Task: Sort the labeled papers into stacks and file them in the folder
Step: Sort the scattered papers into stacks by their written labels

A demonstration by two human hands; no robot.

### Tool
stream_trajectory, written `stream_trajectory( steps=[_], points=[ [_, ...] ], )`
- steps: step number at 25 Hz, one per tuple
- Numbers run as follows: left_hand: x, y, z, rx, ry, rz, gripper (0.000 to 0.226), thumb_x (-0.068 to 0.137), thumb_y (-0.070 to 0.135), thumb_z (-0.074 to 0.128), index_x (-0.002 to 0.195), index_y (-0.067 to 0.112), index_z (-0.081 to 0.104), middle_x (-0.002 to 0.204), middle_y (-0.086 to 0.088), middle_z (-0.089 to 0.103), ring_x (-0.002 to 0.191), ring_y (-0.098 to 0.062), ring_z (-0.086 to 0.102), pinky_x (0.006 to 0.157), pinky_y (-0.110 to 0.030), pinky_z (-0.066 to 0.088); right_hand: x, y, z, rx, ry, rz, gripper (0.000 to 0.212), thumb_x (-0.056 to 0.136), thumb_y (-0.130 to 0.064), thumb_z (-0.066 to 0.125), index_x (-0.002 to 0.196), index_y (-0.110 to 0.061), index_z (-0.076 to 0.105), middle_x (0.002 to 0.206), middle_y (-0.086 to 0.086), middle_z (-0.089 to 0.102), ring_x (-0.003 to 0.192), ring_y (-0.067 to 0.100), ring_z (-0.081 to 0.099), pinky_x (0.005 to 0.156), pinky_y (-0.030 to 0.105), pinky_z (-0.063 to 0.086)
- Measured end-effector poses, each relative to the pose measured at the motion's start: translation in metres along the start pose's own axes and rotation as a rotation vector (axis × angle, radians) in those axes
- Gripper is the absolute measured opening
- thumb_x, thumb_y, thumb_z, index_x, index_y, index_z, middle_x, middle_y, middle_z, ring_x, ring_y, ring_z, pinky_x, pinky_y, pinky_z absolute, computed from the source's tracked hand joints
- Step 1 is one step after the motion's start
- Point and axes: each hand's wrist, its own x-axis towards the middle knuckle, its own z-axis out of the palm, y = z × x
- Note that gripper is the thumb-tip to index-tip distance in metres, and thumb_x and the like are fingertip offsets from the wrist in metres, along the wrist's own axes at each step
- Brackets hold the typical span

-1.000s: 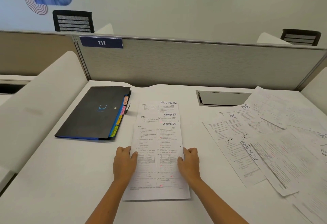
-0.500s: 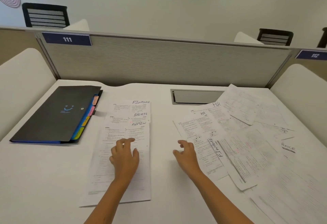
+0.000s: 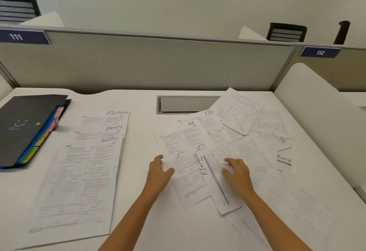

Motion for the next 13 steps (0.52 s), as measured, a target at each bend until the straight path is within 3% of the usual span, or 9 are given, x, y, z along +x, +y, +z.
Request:
stream_trajectory(
  steps=[3,7,10,13],
  points=[
    [0.012,0.015,0.021,-0.255,0.129,-0.104,0.069,0.084,0.016,0.067,0.141,0.019,0.029,0.139,-0.007,0.037,0.118,-0.030,0.050,0.094,-0.047,0.050,0.001,0.021,0.004,-0.094,0.000,-0.157,0.029,0.087,-0.023,0.064,0.115,-0.019,0.064,0.113,0.001,0.047,0.101,0.021,0.044,0.088,0.033,0.040],
    [0.015,0.027,0.039,-0.410,0.270,-0.162,0.051,0.088,0.015,0.064,0.131,0.013,0.037,0.118,-0.008,0.054,0.099,-0.028,0.061,0.068,-0.034,0.051,0.001,0.030,0.008,-0.169,0.054,-0.232,0.028,0.088,-0.028,0.061,0.115,-0.022,0.065,0.116,0.003,0.048,0.099,0.020,0.042,0.079,0.030,0.040],
    [0.014,0.023,0.045,-0.207,0.301,-0.058,0.017,0.089,0.020,0.061,0.096,0.004,0.059,0.091,-0.008,0.069,0.082,-0.026,0.067,0.068,-0.040,0.057,0.000,0.034,0.010,-0.195,0.071,-0.269,0.027,0.088,-0.029,0.058,0.112,-0.021,0.066,0.114,0.005,0.050,0.098,0.023,0.046,0.077,0.033,0.043],
    [0.015,0.014,0.038,0.007,0.414,-0.005,0.028,0.091,0.021,0.059,0.069,0.006,0.053,0.069,-0.006,0.063,0.065,-0.025,0.060,0.057,-0.033,0.048,0.013,0.024,0.001,-0.131,-0.001,-0.196,0.025,0.088,-0.023,0.058,0.112,-0.019,0.064,0.113,0.004,0.049,0.101,0.021,0.044,0.087,0.035,0.045]
  ],
)
